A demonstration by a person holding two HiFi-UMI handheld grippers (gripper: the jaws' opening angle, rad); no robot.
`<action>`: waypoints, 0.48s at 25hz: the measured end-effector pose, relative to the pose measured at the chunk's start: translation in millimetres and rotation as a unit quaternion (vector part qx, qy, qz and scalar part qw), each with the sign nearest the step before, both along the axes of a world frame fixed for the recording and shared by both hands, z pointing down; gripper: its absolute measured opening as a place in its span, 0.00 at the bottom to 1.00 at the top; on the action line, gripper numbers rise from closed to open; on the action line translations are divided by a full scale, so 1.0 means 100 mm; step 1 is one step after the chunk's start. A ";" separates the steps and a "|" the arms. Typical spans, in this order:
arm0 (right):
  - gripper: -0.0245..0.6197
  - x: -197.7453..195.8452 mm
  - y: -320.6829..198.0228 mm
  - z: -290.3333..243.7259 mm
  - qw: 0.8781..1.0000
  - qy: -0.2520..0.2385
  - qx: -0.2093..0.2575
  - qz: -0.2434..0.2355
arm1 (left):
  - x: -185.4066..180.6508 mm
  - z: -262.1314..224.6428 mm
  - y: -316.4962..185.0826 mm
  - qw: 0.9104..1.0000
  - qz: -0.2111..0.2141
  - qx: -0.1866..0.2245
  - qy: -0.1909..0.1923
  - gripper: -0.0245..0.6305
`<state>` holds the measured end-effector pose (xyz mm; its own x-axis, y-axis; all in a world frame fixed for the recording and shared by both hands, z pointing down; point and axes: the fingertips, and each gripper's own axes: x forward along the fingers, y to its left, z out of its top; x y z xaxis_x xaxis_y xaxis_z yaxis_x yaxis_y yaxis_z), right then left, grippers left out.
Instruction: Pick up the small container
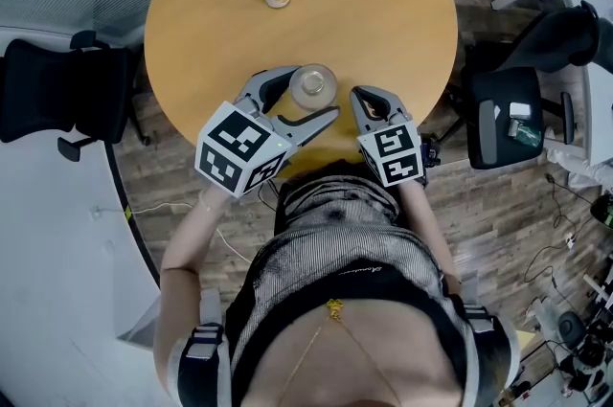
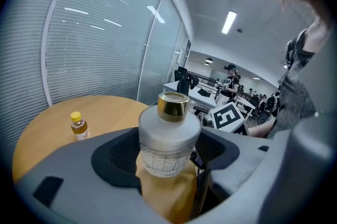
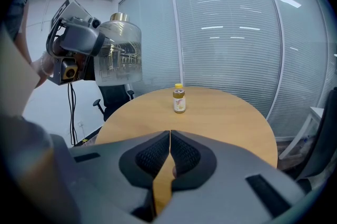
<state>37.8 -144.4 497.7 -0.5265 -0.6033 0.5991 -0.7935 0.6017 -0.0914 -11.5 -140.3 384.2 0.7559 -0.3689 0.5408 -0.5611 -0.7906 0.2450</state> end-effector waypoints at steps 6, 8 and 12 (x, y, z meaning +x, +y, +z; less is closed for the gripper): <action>0.07 -0.01 0.00 0.00 1.000 0.001 -0.001 -0.003 | -0.01 0.01 -0.01 1.000 -0.003 -0.001 -0.001 0.56; 0.07 0.00 -0.02 0.02 1.000 0.001 0.003 -0.003 | -0.01 0.03 -0.03 1.000 -0.004 -0.002 -0.002 0.56; 0.07 0.00 0.00 0.05 1.000 0.004 -0.007 -0.006 | -0.02 0.06 -0.03 1.000 -0.003 -0.004 -0.005 0.56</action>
